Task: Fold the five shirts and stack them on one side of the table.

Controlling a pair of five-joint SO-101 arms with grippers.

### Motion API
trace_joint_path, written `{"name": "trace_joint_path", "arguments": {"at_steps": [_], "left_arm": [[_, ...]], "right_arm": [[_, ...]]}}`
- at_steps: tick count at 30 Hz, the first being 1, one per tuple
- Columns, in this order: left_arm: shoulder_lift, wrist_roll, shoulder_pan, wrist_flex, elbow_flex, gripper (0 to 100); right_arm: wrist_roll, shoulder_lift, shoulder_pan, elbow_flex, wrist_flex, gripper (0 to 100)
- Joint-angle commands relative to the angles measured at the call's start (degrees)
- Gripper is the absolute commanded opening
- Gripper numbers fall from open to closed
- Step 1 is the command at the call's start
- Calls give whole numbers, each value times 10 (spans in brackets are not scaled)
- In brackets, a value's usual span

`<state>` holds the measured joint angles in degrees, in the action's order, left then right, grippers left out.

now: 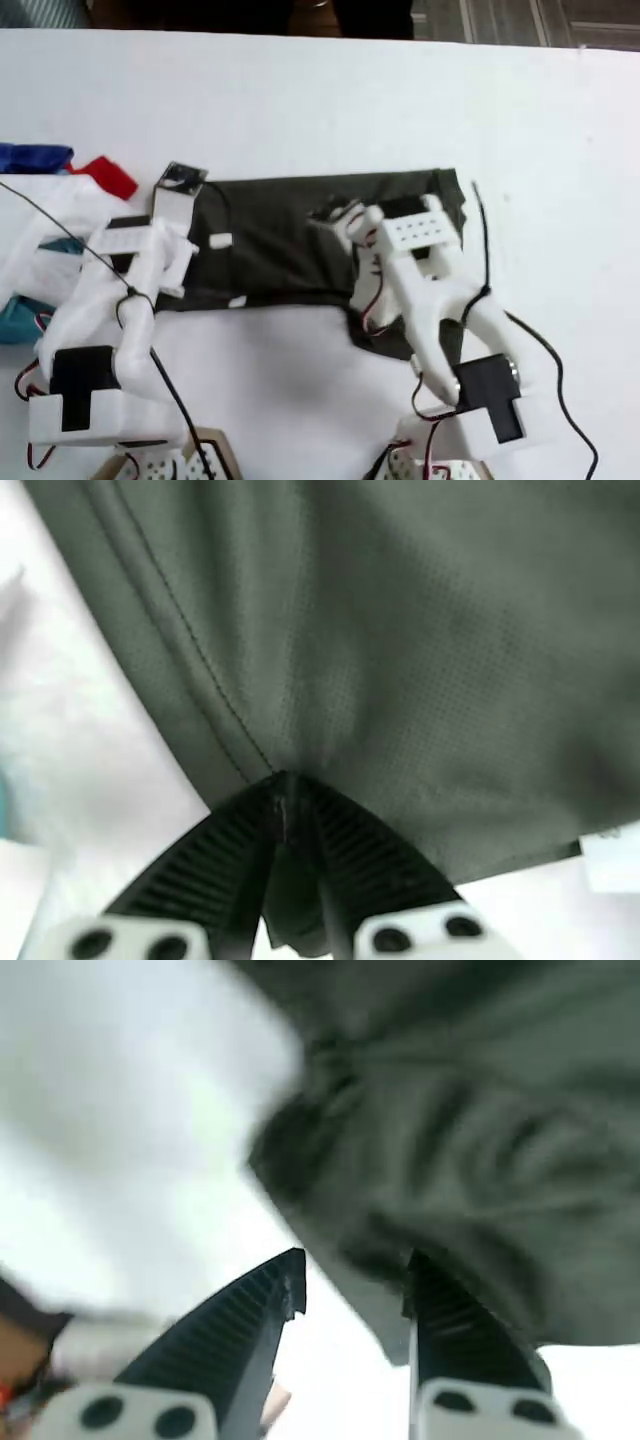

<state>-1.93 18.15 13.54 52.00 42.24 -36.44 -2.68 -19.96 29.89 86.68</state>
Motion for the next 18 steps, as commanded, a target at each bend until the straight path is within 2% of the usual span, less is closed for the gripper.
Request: {"name": "trace_joint_path", "arguments": {"at_steps": [1,6,9,14,18], "left_arm": [[-7,-6,4,-12,2,25],[-7,-6,4,-12,2,25],[-7,-6,4,-12,2,25],[-7,-6,4,-12,2,25],[-7,-6,4,-12,2,25]], "right_arm": [[-50,-20,-39,14,43,162],[-65,-36,-36,2,52,162],[-61,-66,0,-39,48,162],[-28,-75,89,-51,-43,163],[-26,-30,109,-10,-86,163]]}}
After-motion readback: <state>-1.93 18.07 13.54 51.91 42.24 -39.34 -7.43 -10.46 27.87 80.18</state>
